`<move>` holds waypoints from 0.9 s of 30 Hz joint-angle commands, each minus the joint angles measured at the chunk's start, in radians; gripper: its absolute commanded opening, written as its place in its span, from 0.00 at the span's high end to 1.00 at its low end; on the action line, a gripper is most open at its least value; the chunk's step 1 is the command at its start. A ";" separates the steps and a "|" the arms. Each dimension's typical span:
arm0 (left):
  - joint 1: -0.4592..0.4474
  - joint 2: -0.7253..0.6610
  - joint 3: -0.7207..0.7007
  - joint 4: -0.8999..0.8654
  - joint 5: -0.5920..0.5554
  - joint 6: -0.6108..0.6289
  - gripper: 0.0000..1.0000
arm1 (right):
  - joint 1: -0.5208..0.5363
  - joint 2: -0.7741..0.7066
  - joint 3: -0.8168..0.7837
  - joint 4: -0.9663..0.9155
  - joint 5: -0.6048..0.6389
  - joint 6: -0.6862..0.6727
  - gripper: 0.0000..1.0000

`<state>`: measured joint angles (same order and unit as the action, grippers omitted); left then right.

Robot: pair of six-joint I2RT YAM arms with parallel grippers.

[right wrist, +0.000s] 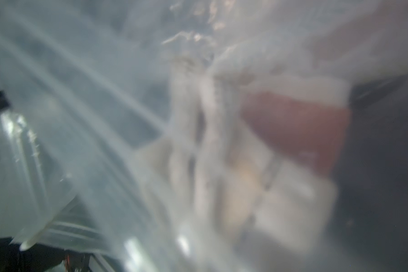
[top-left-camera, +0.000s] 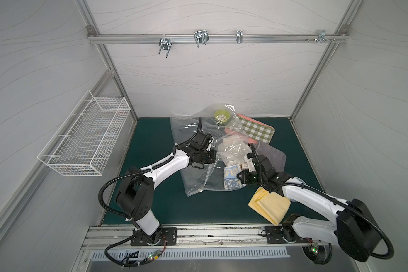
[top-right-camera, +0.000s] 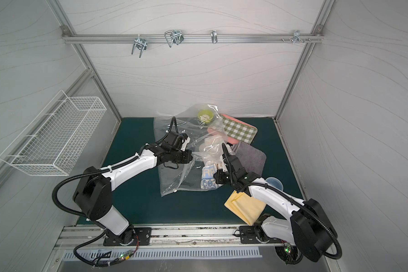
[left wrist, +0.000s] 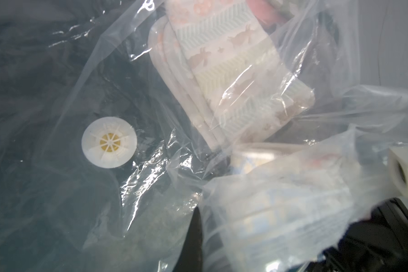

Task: Place the folded towel into the vacuum bag
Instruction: Place the towel in the vacuum bag.

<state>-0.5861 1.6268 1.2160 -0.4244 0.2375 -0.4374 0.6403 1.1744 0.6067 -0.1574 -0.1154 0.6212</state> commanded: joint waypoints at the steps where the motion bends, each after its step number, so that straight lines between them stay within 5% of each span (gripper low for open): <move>1: -0.003 -0.046 0.053 -0.051 0.068 0.027 1.00 | -0.009 -0.015 0.023 0.009 0.047 0.042 1.00; 8: -0.120 -0.036 0.079 -0.038 0.097 0.075 1.00 | -0.008 0.055 0.073 0.121 -0.048 0.059 1.00; 14: -0.131 -0.070 0.059 0.044 0.161 0.056 1.00 | 0.008 0.187 0.182 0.230 -0.119 0.093 0.97; 15: -0.129 -0.075 0.058 0.048 0.155 0.053 1.00 | 0.009 0.208 0.197 0.245 -0.131 0.101 0.94; 18: -0.113 -0.087 0.060 0.045 0.088 0.017 1.00 | 0.012 0.259 0.243 0.244 -0.153 0.123 0.53; 21: -0.057 -0.097 0.054 0.044 0.043 -0.065 1.00 | 0.029 0.249 0.276 0.169 -0.126 0.096 0.32; 27: -0.004 -0.089 0.056 0.017 -0.057 -0.109 1.00 | 0.042 0.136 0.322 -0.041 -0.100 -0.010 0.27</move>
<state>-0.6010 1.5509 1.2472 -0.4198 0.2535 -0.5072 0.6750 1.3827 0.8951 -0.0784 -0.2298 0.6716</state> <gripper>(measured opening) 0.047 0.735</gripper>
